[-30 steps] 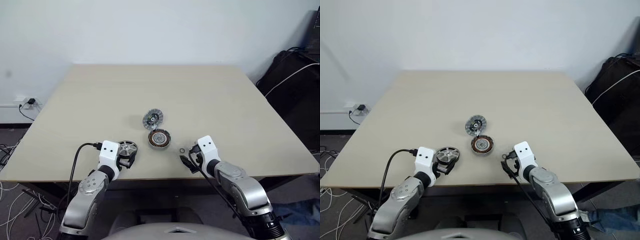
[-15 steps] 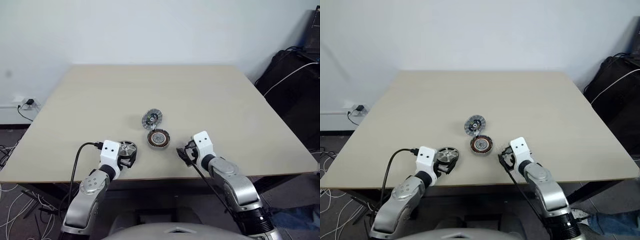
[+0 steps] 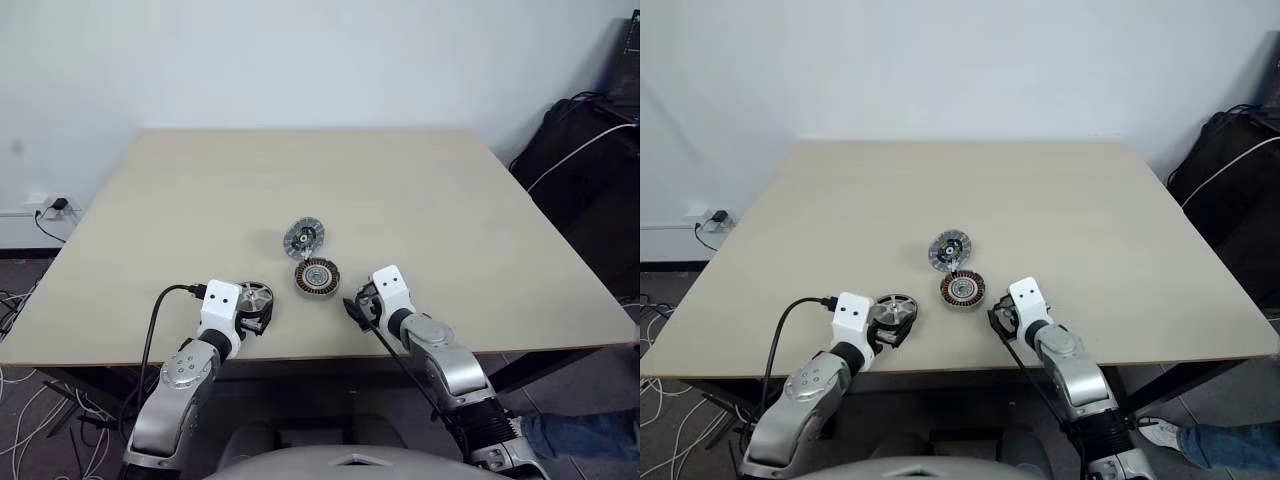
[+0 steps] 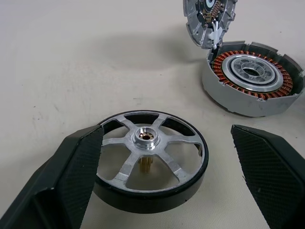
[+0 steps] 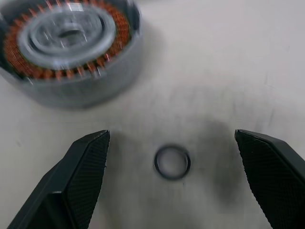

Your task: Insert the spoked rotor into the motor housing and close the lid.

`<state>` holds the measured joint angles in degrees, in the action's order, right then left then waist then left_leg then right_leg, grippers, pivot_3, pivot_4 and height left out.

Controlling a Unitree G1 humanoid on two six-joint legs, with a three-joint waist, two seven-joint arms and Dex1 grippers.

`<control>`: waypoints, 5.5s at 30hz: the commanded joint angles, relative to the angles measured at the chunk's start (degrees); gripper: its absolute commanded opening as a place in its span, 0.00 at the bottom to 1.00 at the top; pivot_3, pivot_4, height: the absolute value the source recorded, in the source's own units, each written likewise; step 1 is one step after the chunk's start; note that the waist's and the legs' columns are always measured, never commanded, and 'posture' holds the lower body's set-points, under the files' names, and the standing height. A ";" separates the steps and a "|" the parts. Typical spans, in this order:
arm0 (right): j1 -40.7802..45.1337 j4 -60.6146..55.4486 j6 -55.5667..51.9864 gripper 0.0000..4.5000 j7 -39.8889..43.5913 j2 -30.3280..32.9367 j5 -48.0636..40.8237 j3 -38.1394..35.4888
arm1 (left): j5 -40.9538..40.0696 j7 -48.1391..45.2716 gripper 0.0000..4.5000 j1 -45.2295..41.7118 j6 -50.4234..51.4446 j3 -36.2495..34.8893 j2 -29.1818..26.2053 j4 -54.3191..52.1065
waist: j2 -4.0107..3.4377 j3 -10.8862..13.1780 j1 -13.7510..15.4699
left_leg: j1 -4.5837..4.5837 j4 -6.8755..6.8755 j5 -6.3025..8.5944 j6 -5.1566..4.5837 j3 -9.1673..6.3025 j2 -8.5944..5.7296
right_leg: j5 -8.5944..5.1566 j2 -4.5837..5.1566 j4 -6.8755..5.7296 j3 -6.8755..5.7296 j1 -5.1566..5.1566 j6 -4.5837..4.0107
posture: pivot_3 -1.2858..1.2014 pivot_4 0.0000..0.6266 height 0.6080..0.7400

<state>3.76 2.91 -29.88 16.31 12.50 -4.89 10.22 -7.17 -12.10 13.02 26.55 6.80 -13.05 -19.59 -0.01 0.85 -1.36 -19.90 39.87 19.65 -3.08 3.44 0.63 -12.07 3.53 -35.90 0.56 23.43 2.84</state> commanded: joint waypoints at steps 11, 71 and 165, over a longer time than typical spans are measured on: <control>-3.07 -0.20 1.10 0.34 0.88 -0.36 -0.12 -2.32 | 0.73 0.13 1.00 -0.25 -1.24 -0.37 0.45 -1.52 | 0.06 -0.11 0.03 | 0.06 0.00 0.00 0.00 -0.01 0.09 | 0.00 0.00 -0.01 -0.01 -0.06 0.00 | 0.52 0.00 1.00; 16.40 13.14 4.87 0.15 2.82 -10.44 4.91 5.10 | 0.99 0.34 1.00 0.18 -1.91 -0.17 1.45 -1.42 | -0.14 0.06 -0.75 | -0.02 -0.06 -0.18 0.33 -0.02 0.01 | 0.02 -0.01 -0.04 -0.01 0.06 0.00 | 0.52 0.00 1.00; -17.00 -0.80 25.60 0.01 14.59 2.00 -7.81 -6.72 | -46.29 5.38 1.00 6.02 1.05 -19.90 18.22 3.28 | 0.53 0.23 0.00 | 0.07 -0.04 0.02 -0.01 0.01 0.12 | -0.12 0.01 0.02 0.00 -0.04 0.13 | 0.52 0.00 1.00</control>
<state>-14.33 0.90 -7.14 30.00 14.06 -12.55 4.72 -52.96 -6.30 20.15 28.22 -13.32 3.94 -15.60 0.52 1.08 -1.36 -19.82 39.83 19.67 -3.09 3.46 0.72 -12.13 3.54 -35.87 0.56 23.39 2.89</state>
